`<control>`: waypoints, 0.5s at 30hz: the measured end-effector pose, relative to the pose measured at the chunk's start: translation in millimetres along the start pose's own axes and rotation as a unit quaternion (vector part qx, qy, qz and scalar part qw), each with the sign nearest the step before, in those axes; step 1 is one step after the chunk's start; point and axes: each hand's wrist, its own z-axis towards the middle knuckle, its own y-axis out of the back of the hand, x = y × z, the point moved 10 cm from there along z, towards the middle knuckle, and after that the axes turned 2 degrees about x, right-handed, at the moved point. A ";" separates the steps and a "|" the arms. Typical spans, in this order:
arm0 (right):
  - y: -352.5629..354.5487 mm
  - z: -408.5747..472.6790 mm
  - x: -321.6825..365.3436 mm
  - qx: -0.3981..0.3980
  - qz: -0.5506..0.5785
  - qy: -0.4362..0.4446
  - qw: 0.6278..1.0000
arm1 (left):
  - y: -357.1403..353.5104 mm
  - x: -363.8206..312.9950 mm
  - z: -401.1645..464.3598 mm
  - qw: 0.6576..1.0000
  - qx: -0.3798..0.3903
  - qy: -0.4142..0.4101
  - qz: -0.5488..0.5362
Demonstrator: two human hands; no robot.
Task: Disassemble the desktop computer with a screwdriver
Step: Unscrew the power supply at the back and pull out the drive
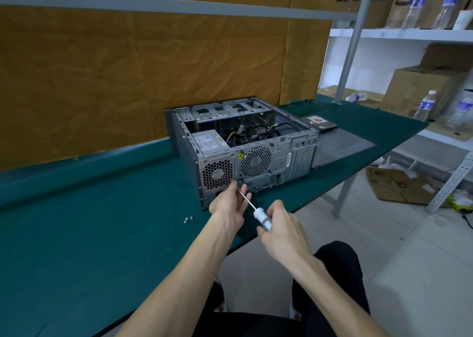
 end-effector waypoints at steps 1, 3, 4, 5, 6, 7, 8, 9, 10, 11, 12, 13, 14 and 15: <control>-0.2 -0.6 0.3 0.000 0.009 0.003 1.000 | 0.4 -0.4 0.4 1.000 0.001 -0.001 -0.001; -3.8 -0.3 -2.9 0.015 0.013 0.007 1.000 | 0.0 -1.4 1.0 1.000 0.007 -0.005 0.002; -6.2 -0.6 -5.2 0.026 0.004 0.005 1.000 | -0.1 -1.7 1.3 1.000 0.007 -0.008 0.005; -5.2 -1.9 -5.5 0.028 -0.010 0.007 1.000 | 0.6 -1.6 1.5 1.000 0.002 -0.013 0.011; -1.6 -2.0 -5.4 0.015 -0.035 0.011 0.999 | 1.3 -1.1 1.5 1.000 -0.005 -0.018 0.017; 5.1 -3.2 -2.3 -0.006 -0.062 0.020 0.998 | 1.7 -0.7 1.0 0.999 -0.013 -0.023 0.021; 9.8 -4.3 1.1 -0.027 -0.085 0.028 0.996 | 1.9 -0.4 0.2 0.999 -0.017 -0.026 0.022; 12.1 -5.2 5.2 -0.041 -0.093 0.042 0.994 | 1.8 -0.2 -0.5 0.999 -0.018 -0.026 0.019; 11.8 -5.7 8.2 -0.046 -0.090 0.054 0.993 | 1.1 0.1 -1.0 0.999 -0.017 -0.024 0.016; 9.9 -5.9 9.7 -0.044 -0.079 0.060 0.994 | 0.3 0.0 -1.5 1.000 -0.014 -0.022 0.014; 6.6 -4.8 9.2 -0.033 -0.058 0.057 0.996 | -0.5 -0.7 -1.7 1.000 -0.010 -0.020 0.014; 3.5 -3.1 7.5 -0.019 -0.029 0.049 0.998 | -1.4 -1.6 -1.5 1.000 -0.007 -0.018 0.016; -1.8 -1.2 3.8 0.004 -0.007 0.035 0.999 | -2.3 -2.2 -1.4 1.000 -0.002 -0.017 0.018; -6.9 -0.2 1.3 0.026 0.004 0.027 0.999 | -3.0 -2.7 -1.5 1.000 0.003 -0.015 0.020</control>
